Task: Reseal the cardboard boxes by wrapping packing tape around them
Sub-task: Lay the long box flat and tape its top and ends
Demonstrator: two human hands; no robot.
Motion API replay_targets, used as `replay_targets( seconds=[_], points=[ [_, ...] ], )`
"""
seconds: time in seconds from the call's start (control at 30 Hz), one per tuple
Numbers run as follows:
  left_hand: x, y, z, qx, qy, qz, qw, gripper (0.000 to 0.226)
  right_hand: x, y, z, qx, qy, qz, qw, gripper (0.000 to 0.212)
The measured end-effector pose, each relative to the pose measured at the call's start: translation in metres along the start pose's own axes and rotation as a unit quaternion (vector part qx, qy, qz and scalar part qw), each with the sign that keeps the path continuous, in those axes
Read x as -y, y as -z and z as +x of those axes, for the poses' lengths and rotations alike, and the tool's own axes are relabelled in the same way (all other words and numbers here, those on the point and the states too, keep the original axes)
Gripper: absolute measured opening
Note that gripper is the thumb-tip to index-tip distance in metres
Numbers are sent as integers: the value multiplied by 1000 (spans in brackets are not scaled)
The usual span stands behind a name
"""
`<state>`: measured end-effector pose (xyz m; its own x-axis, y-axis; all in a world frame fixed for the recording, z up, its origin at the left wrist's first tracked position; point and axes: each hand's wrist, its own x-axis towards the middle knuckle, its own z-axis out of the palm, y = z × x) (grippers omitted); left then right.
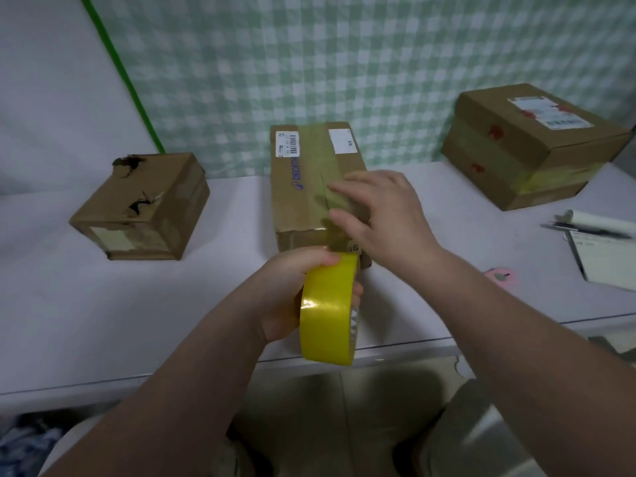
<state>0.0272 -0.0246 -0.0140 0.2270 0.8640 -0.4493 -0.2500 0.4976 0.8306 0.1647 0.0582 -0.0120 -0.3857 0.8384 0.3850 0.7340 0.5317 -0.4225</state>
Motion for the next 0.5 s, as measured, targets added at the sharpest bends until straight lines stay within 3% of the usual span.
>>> replay_targets(
  seconds=[0.1, 0.2, 0.5],
  points=[
    [7, -2, -9, 22, 24, -6, 999, 36, -5, 6, 8, 107, 42, -59, 992, 47],
    [17, -3, -18, 16, 18, -33, 999, 51, -4, 10, 0, 153, 68, -15, 986, 54],
    [36, -12, -48, -21, -27, 8, 999, 22, 14, 5, -33, 108, 68, -128, 984, 60]
  ],
)
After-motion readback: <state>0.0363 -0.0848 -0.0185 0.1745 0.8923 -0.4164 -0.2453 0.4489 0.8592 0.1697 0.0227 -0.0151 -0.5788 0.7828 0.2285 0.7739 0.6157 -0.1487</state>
